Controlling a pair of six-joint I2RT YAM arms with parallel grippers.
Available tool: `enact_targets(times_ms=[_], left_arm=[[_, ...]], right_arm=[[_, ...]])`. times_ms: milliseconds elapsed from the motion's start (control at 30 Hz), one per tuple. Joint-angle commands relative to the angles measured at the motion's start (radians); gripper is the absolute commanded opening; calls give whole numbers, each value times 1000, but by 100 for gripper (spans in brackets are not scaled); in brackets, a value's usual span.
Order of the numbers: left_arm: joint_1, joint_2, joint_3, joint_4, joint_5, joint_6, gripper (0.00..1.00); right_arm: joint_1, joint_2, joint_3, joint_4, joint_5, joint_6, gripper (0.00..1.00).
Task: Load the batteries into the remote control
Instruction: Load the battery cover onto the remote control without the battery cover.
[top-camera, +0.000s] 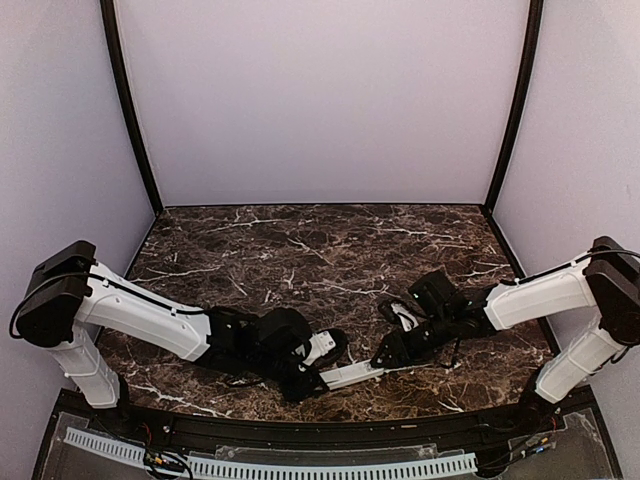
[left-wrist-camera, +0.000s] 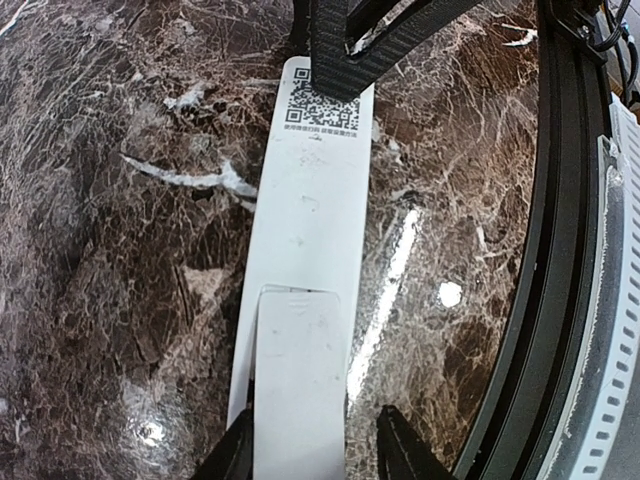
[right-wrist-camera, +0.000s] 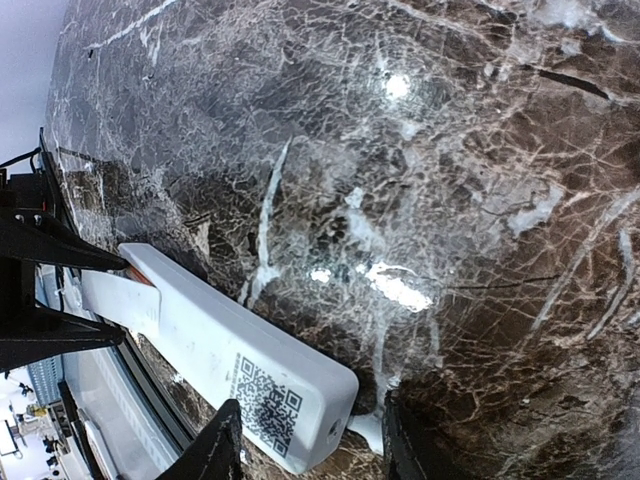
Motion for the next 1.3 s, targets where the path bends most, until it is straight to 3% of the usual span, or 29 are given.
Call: enact_targets(times_ms=[0, 1033, 1167, 1267], left_arm=[[-1, 4, 8, -55, -13, 25, 40], [-2, -71, -15, -44, -36, 98, 42], [-2, -98, -23, -30, -6, 107, 44], [-2, -122, -39, -23, 17, 117, 52]], right_arm=[[8, -12, 21, -5, -4, -19, 45], [22, -15, 25, 6, -27, -19, 44], [24, -19, 23, 4, -26, -20, 45], [25, -22, 27, 1, -26, -23, 44]])
